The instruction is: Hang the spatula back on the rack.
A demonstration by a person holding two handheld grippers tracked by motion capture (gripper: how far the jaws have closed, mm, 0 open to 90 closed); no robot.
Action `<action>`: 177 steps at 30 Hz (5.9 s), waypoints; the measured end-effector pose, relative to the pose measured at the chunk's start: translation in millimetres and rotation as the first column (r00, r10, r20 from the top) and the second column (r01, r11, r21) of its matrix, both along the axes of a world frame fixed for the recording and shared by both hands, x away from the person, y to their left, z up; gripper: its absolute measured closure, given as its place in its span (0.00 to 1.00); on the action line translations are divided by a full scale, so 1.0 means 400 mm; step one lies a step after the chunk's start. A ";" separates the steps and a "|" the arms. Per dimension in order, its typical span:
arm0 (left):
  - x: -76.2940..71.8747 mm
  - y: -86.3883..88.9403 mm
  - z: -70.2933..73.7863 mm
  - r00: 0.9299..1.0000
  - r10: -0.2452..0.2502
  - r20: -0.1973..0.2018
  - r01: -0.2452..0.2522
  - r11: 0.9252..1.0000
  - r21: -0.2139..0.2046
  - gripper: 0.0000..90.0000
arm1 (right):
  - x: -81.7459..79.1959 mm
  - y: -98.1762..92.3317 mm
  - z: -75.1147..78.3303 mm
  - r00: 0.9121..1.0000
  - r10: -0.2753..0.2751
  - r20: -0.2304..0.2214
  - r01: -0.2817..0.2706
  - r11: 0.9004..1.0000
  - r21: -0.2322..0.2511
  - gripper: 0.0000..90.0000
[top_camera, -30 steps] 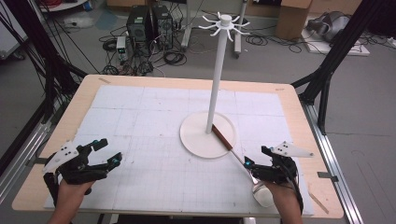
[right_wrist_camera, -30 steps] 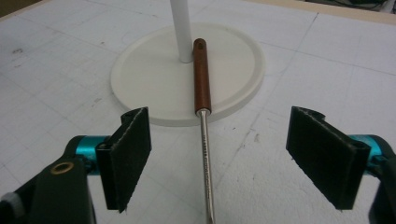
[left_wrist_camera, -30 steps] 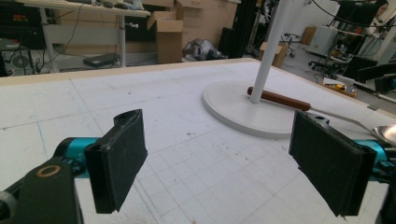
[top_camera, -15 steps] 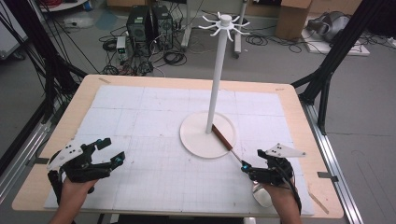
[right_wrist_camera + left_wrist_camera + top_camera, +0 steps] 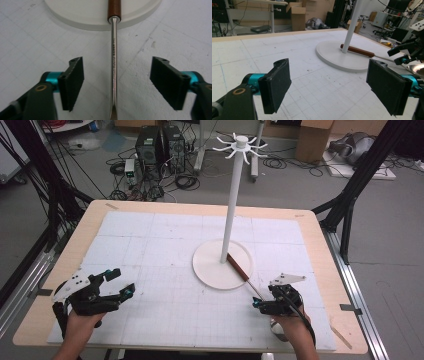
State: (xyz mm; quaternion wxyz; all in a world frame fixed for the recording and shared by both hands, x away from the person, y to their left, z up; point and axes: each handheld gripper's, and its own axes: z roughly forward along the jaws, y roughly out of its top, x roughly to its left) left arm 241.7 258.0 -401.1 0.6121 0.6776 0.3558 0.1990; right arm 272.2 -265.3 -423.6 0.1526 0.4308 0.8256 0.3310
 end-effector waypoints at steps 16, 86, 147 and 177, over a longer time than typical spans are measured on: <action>-0.002 -0.004 -0.001 1.000 -0.004 -0.003 0.004 1.000 0.009 0.22 | 0.014 0.003 -0.022 0.998 0.026 -0.064 -0.027 1.000 -0.006 0.67; -0.007 -0.022 0.002 1.000 -0.026 -0.011 0.026 0.999 0.030 0.25 | -0.069 -0.094 0.097 0.983 -0.121 0.138 0.080 0.959 0.270 0.94; -0.003 -0.016 -0.001 0.999 -0.030 -0.017 0.031 0.999 0.029 0.25 | -0.071 0.025 0.413 0.866 -0.047 0.499 -0.168 0.910 0.378 0.94; -0.003 -0.015 -0.001 0.999 -0.034 -0.020 0.035 0.999 0.027 0.25 | -0.026 0.047 0.410 0.872 -0.091 0.481 -0.102 0.927 0.361 0.94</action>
